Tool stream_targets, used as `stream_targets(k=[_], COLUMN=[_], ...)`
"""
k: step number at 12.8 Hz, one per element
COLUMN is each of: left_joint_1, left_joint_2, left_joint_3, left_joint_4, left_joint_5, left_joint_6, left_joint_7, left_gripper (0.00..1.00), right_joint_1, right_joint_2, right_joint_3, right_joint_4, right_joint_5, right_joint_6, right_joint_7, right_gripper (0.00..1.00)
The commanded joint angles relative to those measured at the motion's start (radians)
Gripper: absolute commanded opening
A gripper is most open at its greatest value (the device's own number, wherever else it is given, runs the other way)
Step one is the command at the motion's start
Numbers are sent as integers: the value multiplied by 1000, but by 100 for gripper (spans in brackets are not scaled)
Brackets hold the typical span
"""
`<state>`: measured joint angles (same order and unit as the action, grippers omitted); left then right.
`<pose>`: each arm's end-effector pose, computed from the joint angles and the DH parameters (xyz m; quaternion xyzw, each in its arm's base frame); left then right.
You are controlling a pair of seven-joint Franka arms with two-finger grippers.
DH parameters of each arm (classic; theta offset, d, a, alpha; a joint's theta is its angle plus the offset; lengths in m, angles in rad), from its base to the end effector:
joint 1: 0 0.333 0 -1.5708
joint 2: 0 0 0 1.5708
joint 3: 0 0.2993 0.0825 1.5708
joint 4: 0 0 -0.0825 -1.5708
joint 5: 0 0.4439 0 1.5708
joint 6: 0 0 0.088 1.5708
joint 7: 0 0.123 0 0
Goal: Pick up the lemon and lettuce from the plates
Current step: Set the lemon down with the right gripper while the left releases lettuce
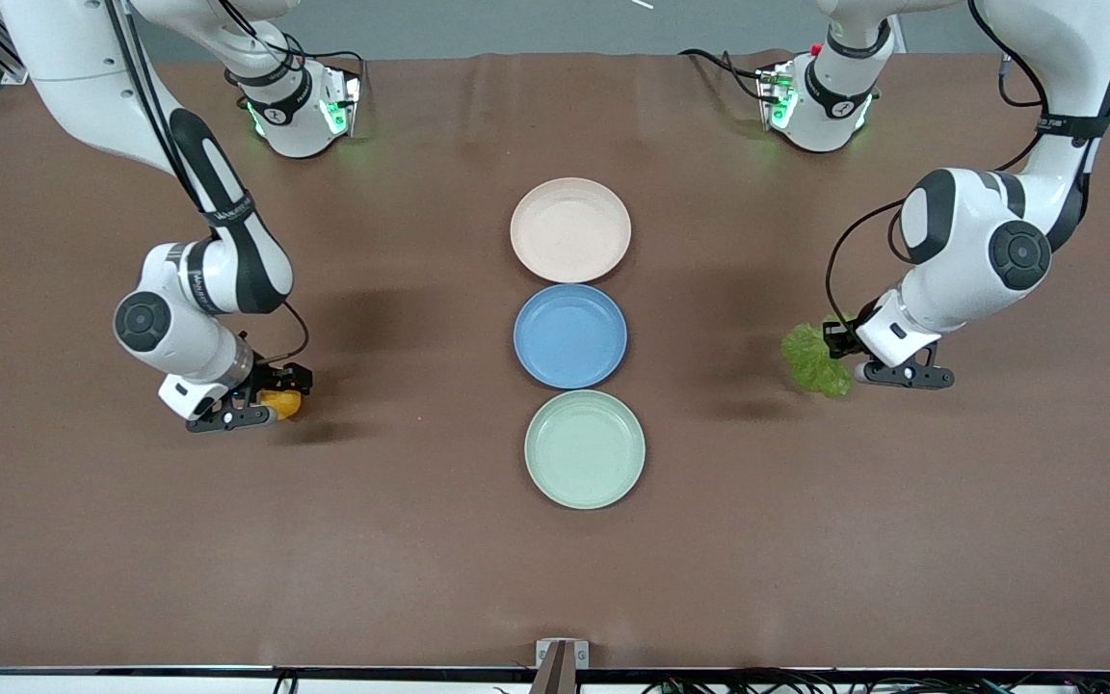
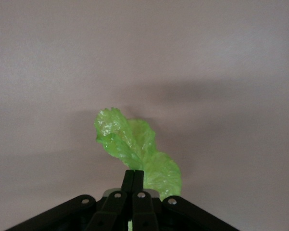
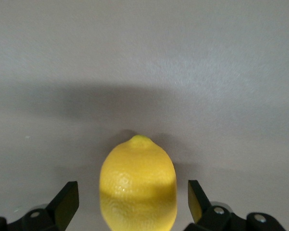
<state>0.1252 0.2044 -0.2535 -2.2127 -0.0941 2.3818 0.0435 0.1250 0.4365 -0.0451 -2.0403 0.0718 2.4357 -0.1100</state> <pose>0.5766 -0.0797 0.2096 0.9970 -0.0490 -0.0176 0.0567 0.6211 0.0497 0.1447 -0.9973 -0.0690 0.0199 0.0135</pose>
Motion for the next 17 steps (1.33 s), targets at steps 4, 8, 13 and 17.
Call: stream_targets(k=[4,8,13,17], left_joint_1=[56,62,79,119], left_joint_2=[65,96,9,-120], left_joint_3=[-7,-6,-6,-9], left_joint_4=[-47,-47,17,210], left_joint_5=[65,71,70,70], left_joint_6=[76,66,-82,-471], left_joint_7=[70,84,116,101], left_gripper=[1,26,100,100], right_joint_1=[-41,-73,-126,-120], right_joint_2=[-107,-116,-93,-99], right_joint_3=[-5,-26,-24,-22], right_joint_4=[290,483,677,674], right_joint_5=[-15,-70,-70,-73], right_joint_6=[-501,-763,-860,-895], right_joint_7=[-13,-11,-14,-7], right_gripper=[100,100,100,100])
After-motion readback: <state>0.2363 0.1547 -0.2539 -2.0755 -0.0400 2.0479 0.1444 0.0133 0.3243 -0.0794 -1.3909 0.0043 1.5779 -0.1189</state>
